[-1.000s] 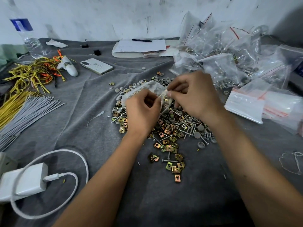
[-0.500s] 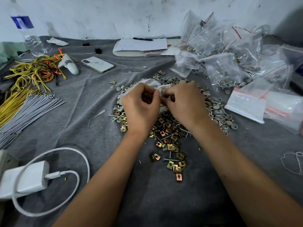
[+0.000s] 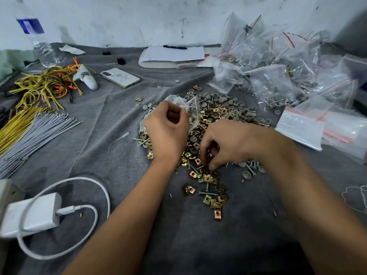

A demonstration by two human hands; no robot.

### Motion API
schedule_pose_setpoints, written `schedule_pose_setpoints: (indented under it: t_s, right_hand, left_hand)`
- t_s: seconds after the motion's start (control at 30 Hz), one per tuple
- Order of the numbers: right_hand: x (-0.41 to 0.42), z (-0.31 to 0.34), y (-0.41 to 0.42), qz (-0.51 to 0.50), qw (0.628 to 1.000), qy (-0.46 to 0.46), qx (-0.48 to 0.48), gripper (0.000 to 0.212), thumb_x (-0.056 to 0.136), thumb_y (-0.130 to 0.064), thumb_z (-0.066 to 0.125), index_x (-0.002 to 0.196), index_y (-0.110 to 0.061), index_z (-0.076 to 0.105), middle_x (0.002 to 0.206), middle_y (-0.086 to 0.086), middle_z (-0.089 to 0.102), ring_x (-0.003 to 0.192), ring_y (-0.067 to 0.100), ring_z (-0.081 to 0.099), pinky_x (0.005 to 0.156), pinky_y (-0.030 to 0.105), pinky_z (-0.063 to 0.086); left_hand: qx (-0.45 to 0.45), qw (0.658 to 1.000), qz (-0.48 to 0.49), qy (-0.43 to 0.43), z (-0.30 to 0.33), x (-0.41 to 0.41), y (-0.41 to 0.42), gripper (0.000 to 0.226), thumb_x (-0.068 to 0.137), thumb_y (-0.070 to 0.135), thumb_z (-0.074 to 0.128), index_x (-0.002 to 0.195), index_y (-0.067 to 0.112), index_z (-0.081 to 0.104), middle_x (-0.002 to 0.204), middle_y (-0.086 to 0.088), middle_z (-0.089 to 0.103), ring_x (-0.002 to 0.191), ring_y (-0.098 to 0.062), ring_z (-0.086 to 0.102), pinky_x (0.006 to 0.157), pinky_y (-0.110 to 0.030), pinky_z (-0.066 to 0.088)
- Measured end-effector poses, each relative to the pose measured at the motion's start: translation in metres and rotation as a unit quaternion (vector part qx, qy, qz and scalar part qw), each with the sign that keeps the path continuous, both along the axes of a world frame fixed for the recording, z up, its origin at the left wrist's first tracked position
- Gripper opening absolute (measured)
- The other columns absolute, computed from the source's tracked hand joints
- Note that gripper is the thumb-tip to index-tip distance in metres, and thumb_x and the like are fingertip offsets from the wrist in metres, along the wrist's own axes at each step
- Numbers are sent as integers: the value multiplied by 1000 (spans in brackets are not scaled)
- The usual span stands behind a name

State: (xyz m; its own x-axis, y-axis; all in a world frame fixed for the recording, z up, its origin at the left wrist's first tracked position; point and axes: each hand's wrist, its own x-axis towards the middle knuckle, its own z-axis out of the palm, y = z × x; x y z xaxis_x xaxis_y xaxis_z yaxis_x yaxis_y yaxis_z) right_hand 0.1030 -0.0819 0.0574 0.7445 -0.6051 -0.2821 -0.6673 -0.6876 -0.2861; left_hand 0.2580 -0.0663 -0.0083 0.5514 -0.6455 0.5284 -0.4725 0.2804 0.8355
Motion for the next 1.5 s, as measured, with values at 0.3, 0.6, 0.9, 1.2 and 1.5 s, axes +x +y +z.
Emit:
schedule_pose_setpoints:
  t_s: [0.3, 0.6, 0.9, 1.2, 1.5]
  right_hand:
    - [4, -2, 8, -24, 999, 37, -6, 7, 83, -26, 84, 84, -27, 77, 53, -26, 58, 57, -8, 57, 55, 17, 36]
    - [14, -2, 23, -75, 991, 22, -104, 13, 83, -33, 82, 80, -29, 70, 76, -14, 59, 75, 9, 60, 65, 27, 46]
    - [15, -2, 36, -44, 988, 59, -136, 5, 92, -29, 73, 97, -29, 74, 106, -3, 66, 99, 24, 66, 87, 43, 58]
    - [2, -10, 17, -112, 987, -76, -83, 6, 98, -29, 66, 95, -24, 68, 97, -8, 64, 91, 14, 64, 82, 35, 53]
    - [0, -8, -9, -224, 925, -263, -157, 10, 89, -16, 79, 88, -26, 75, 77, -21, 60, 72, -6, 59, 63, 5, 39]
  left_hand:
    - [10, 1000, -5, -10, -1, 0, 0, 12, 86, 14, 74, 76, 16, 68, 63, 9, 65, 57, -7, 60, 52, -25, 50]
    - [12, 1000, -6, -14, 0, -1, 1, 13, 86, 12, 75, 75, 17, 68, 63, 10, 65, 58, -7, 61, 53, -21, 49]
    - [23, 999, -13, -19, 2, -1, 3, 15, 87, 13, 75, 76, 19, 69, 65, 11, 66, 59, -6, 62, 54, -21, 51]
    - [25, 999, -16, -15, 3, 0, 5, 14, 88, 13, 76, 77, 16, 69, 65, 11, 65, 58, -4, 61, 53, -16, 47]
    - [17, 999, -32, -32, 2, -2, 5, 14, 88, 12, 76, 76, 14, 69, 65, 9, 65, 59, -7, 62, 53, -19, 49]
